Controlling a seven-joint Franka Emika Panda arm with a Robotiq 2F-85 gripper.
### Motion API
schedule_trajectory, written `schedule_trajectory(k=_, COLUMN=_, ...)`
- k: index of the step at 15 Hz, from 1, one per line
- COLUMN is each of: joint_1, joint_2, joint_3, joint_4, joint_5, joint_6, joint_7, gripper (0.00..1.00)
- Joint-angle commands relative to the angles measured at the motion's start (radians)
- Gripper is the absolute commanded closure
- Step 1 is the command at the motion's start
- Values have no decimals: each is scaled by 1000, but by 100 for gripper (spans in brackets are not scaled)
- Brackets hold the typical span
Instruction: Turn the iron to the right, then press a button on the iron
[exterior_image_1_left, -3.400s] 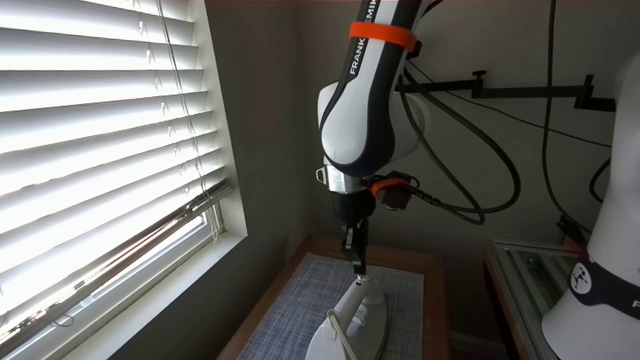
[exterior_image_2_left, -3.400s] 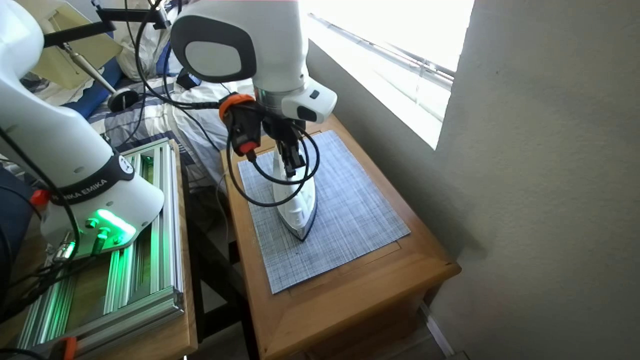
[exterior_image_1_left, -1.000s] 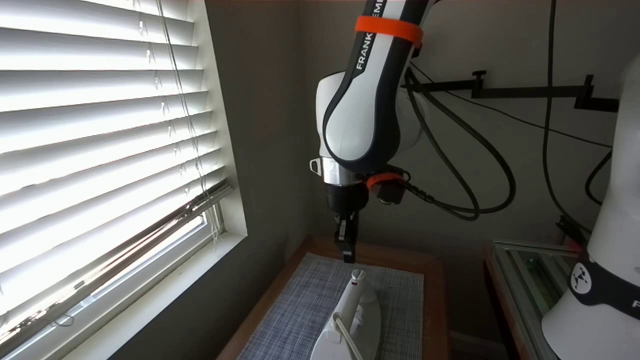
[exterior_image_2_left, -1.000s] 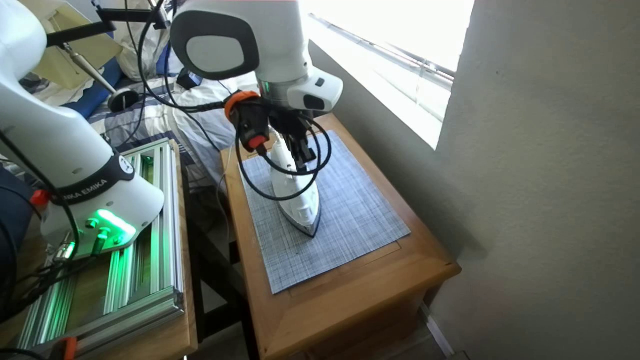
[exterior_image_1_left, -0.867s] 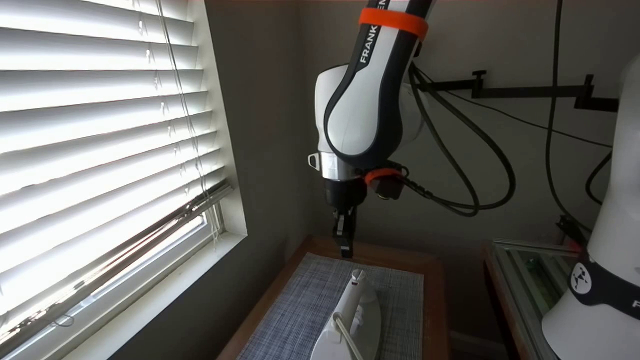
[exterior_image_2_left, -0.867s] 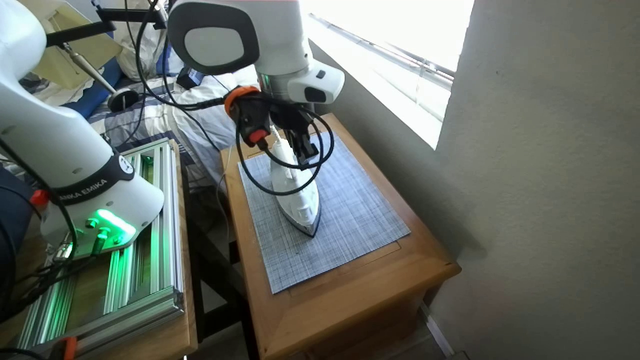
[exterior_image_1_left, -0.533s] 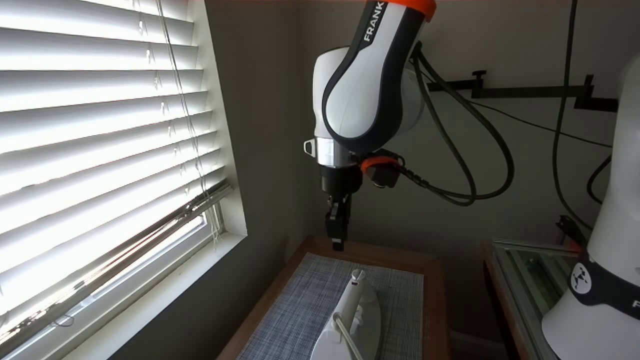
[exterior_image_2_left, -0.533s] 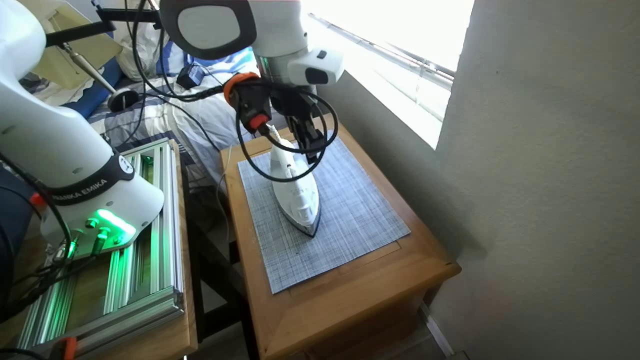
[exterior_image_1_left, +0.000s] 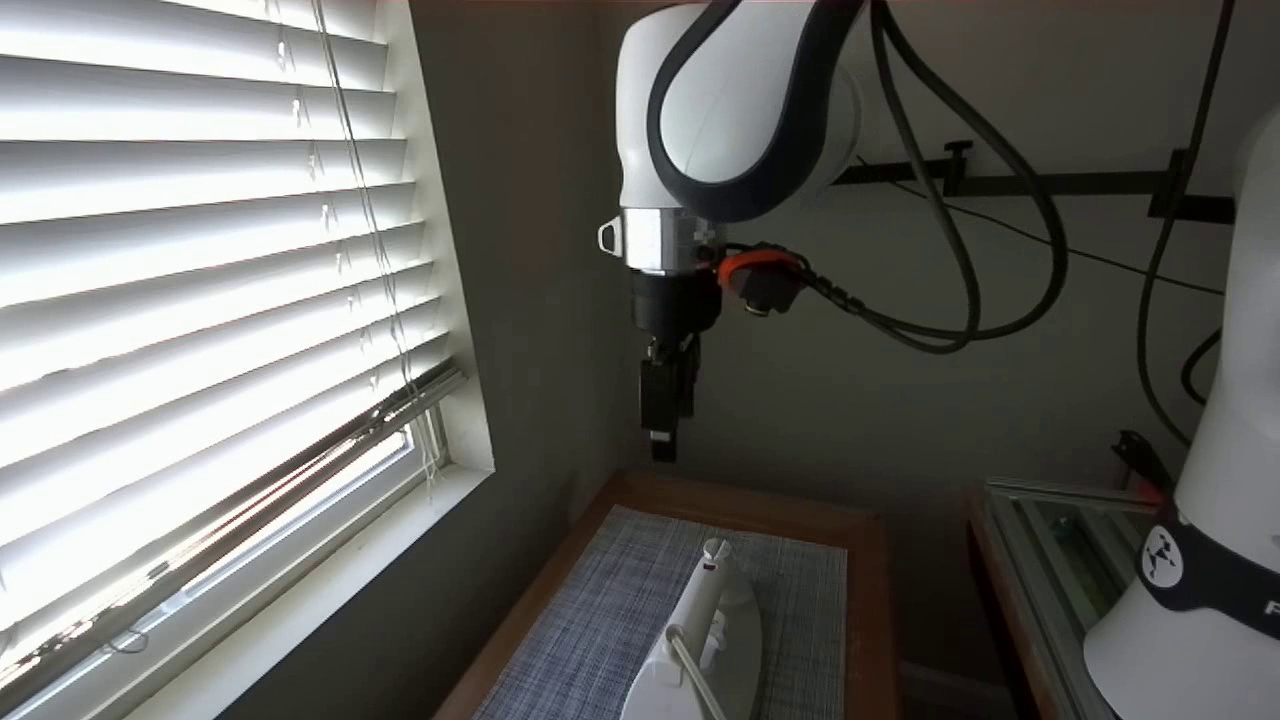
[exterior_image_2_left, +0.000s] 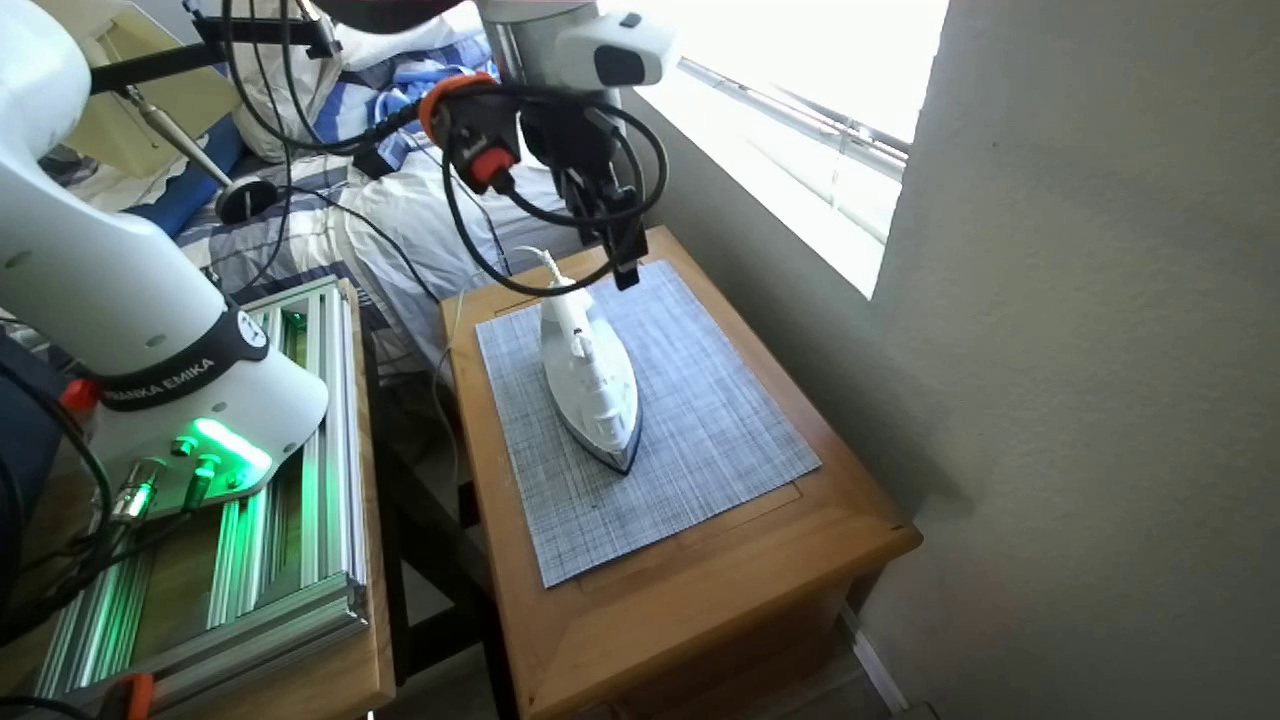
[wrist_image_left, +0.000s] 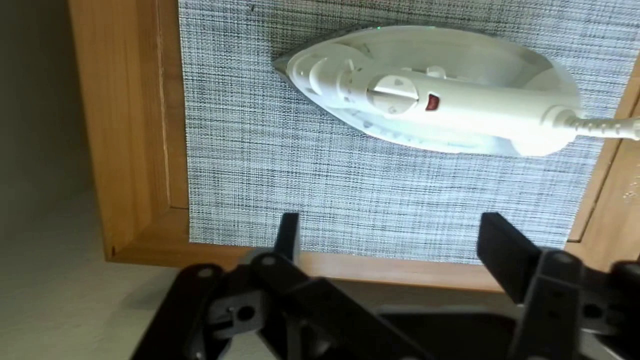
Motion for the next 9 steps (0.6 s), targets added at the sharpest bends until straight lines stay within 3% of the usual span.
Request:
schedule_trajectory(k=1, joint_1=11, joint_2=-132, joint_3=1, joint_4=-12, joint_5=-82, joint_6=-112, joint_7=93, gripper=0)
schedule_trajectory(k=8, joint_1=33, joint_2=-286, joint_3=15, joint_4=-9, joint_5=-90, joint_6=-247, joint_7=134, gripper=0)
schedule_trajectory(k=9, joint_1=42, joint_2=-230, joint_3=-6, joint_4=1, joint_5=-71, joint_6=-207, joint_7=101, gripper=0)
